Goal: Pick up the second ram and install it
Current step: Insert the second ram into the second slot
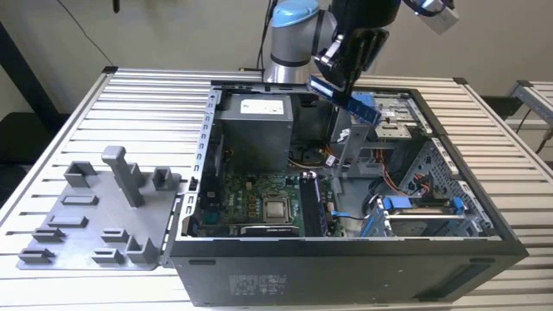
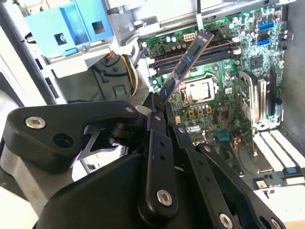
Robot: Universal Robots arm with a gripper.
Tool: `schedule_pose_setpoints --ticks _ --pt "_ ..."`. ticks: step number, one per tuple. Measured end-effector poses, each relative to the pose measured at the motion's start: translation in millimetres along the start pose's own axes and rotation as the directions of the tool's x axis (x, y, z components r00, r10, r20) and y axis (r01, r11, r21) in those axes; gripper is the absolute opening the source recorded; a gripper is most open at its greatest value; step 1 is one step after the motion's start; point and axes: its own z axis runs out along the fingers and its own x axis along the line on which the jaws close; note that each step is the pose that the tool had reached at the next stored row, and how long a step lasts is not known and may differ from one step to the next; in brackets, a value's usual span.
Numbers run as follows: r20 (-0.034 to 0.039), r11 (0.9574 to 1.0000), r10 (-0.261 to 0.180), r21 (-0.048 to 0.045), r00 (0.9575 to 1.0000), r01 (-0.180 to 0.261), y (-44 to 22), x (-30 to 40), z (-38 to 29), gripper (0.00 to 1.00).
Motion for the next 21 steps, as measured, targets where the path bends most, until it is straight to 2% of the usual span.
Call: schedule_pose_setpoints --ticks 3,7,12,16,21 --pt "0.0011 0.9992 0.039 0.0031 0.9992 -0.039 0.0 0.0 0.2 0.14" --pt "0.0028 0.9958 0.091 0.0072 0.9958 -0.091 0.0 0.0 0.4 0.14" --pt "0.0053 0.9870 0.160 0.0126 0.9871 -0.160 0.0 0.1 0.9 0.14" --pt "0.0079 0.9746 0.223 0.0174 0.9748 -0.223 -0.1 0.1 1.4 0.14" --pt "0.0118 0.9529 0.302 0.0232 0.9532 -0.302 -0.1 0.2 1.8 0.14"
